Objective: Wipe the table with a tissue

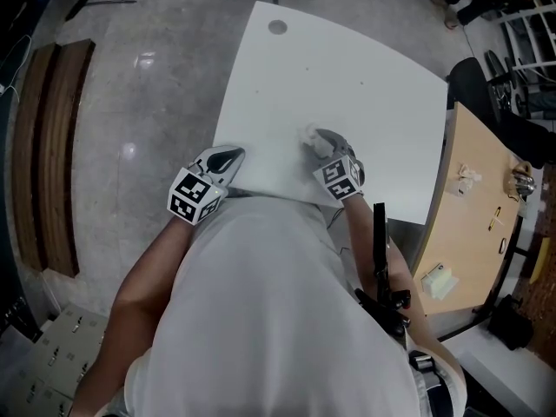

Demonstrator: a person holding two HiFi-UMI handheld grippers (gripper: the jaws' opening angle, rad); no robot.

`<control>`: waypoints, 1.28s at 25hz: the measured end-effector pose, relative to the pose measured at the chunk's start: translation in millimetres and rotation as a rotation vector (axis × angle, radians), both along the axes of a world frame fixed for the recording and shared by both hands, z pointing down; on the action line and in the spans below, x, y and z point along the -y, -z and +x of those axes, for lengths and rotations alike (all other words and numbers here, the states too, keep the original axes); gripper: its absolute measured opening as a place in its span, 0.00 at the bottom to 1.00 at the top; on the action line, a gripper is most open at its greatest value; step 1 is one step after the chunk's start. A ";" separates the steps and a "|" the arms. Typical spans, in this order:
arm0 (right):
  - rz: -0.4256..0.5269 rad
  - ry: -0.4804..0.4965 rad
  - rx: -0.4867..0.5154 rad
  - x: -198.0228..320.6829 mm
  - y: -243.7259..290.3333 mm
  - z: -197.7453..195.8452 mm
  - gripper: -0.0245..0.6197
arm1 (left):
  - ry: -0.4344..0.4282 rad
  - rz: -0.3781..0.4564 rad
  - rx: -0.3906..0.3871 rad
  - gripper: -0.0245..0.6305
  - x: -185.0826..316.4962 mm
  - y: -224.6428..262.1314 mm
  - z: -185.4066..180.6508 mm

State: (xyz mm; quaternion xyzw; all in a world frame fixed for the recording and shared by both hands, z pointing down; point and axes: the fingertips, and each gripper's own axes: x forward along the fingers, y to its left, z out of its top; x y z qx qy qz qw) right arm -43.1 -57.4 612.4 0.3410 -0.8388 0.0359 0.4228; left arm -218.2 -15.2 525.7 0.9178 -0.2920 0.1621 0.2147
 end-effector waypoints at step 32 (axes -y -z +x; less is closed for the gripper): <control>-0.112 -0.690 0.445 -10.1 14.3 133.1 0.19 | -0.083 -0.014 -0.044 0.04 14.4 2.1 26.6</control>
